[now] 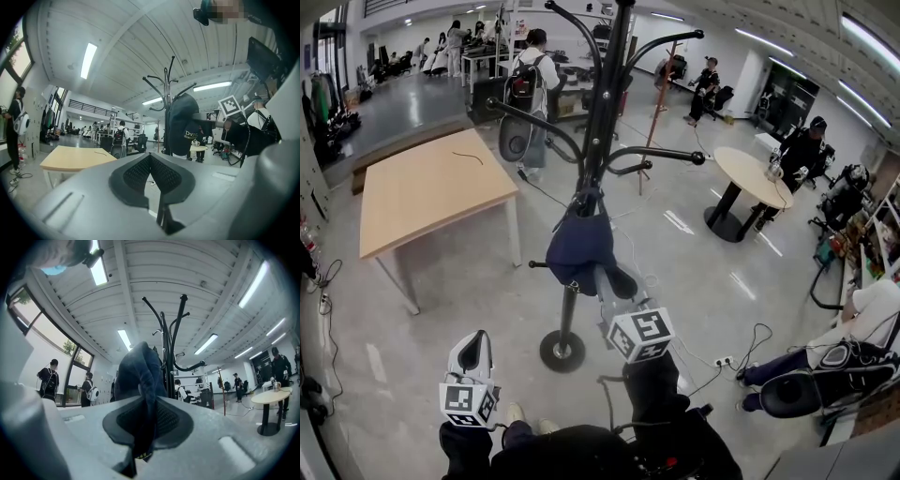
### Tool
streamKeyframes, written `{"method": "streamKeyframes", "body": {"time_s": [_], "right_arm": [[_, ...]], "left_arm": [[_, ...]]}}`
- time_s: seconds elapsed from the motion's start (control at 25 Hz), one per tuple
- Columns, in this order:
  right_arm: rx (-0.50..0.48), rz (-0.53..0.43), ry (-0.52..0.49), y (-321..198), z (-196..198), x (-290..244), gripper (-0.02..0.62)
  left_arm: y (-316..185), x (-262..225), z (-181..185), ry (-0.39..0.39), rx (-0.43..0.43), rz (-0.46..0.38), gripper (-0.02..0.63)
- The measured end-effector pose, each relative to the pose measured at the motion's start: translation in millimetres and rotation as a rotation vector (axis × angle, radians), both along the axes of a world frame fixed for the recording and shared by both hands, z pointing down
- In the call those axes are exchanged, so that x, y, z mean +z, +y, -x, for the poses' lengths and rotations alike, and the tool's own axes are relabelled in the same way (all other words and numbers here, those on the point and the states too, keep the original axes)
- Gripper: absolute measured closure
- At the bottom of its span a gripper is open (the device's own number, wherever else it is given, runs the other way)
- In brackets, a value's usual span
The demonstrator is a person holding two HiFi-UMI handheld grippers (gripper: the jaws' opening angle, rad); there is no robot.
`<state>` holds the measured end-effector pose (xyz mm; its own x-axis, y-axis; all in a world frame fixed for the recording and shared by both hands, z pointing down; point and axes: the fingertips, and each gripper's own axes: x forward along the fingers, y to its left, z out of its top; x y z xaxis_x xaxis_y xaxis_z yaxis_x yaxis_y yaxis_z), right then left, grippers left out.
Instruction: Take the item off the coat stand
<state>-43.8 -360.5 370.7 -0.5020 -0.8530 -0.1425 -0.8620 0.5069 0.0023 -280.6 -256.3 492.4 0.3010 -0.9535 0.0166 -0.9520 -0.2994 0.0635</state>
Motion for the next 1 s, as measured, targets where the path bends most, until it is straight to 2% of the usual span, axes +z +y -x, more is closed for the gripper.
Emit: {"method": "streamKeyframes", "body": {"time_s": [0.44, 1.0], "right_arm": [[-0.032, -0.026, -0.014, 12.4, 3.2, -14.6, 0.561], [-0.037, -0.109, -0.021, 41.6, -4.3, -34.9, 0.561]], "left_arm": [[2.5, -2.9, -4.8, 0.002, 0.007, 0.003, 0.603], [2.6, 0.6, -6.1, -0.001, 0.019, -0.009, 0.603]]}}
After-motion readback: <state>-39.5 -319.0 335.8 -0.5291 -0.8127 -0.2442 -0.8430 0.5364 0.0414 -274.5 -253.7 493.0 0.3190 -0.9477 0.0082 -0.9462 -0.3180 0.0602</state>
